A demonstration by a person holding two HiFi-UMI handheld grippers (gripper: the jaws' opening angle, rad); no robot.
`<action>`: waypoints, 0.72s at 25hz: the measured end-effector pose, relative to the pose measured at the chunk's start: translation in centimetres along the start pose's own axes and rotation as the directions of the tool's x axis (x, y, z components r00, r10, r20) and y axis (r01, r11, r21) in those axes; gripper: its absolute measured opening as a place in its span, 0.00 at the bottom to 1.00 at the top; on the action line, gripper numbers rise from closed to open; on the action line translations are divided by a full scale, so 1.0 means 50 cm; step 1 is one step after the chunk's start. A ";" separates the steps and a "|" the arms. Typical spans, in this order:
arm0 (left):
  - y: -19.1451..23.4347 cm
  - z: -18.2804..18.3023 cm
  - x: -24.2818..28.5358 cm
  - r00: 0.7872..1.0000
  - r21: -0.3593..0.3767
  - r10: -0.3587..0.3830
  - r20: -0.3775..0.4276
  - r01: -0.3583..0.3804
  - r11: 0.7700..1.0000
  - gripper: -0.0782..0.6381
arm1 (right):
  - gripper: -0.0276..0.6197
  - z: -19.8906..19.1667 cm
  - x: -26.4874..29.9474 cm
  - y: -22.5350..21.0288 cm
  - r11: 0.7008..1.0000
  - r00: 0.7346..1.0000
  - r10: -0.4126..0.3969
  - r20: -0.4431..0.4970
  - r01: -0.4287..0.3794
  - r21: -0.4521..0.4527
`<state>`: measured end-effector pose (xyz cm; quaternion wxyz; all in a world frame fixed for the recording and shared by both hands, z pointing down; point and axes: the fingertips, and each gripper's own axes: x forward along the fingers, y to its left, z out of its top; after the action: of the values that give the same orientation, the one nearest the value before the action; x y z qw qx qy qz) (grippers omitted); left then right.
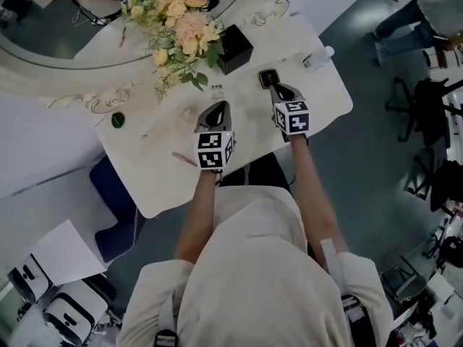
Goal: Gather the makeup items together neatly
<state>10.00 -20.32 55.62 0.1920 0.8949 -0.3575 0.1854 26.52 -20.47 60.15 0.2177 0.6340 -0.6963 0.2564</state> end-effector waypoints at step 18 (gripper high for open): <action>0.010 -0.028 0.081 0.999 -0.042 0.017 -0.052 -0.019 0.999 0.13 | 0.44 -0.022 0.089 -0.044 1.000 0.997 -0.020 -0.072 0.020 -0.009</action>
<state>12.12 -22.27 58.82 0.2184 0.8824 -0.3641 0.2026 28.24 -23.34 63.96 0.2480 0.6304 -0.6826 0.2741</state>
